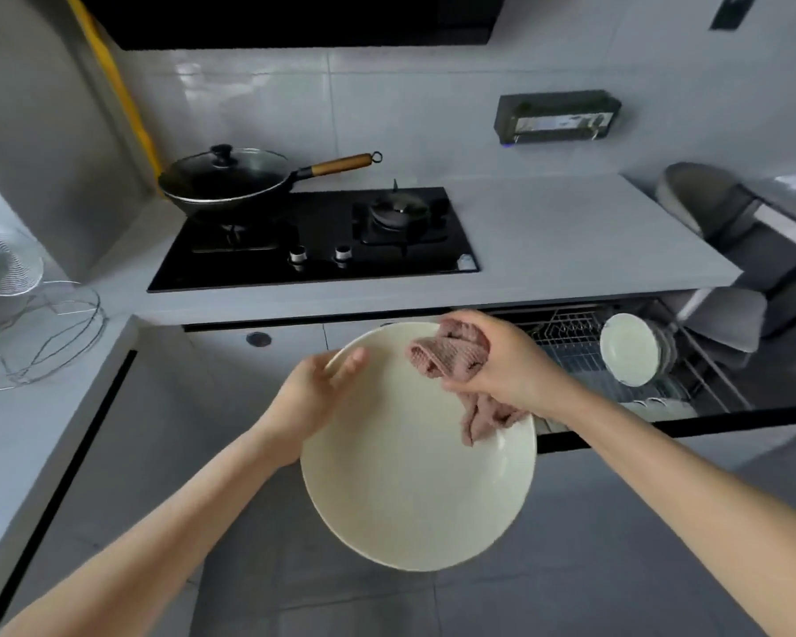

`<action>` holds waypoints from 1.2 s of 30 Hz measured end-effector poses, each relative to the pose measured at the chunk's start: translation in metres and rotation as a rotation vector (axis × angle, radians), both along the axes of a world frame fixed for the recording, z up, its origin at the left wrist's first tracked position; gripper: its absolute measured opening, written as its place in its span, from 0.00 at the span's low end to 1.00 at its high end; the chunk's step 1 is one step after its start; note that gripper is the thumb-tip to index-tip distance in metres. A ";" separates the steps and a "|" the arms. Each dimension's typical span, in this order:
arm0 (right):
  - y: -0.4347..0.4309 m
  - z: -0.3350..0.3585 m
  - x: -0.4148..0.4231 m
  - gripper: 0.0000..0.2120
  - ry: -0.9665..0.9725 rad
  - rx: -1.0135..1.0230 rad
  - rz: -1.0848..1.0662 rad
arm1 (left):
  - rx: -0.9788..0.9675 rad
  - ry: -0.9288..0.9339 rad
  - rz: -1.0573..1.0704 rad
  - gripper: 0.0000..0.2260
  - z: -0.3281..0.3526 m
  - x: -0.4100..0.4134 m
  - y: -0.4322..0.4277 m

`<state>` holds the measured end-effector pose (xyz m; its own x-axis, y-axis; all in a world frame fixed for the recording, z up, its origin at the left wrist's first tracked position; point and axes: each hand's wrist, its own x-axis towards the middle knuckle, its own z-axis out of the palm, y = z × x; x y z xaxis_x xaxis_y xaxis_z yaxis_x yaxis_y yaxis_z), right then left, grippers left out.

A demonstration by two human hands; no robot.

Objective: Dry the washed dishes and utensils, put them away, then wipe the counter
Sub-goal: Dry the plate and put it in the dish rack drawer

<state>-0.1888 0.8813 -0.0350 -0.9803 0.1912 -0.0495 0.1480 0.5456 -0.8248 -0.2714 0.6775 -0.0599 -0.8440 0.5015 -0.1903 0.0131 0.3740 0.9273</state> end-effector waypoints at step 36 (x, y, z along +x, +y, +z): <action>0.431 -0.106 -0.010 0.07 -0.178 -0.915 -0.655 | 0.019 -0.109 -0.174 0.13 -0.113 -0.098 0.482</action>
<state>-0.1987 1.3121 -0.1411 -0.6704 0.4839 -0.5625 0.3380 -0.4756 -0.8121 -0.3697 1.1592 -0.1729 -0.7190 0.6425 -0.2652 -0.0251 0.3573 0.9336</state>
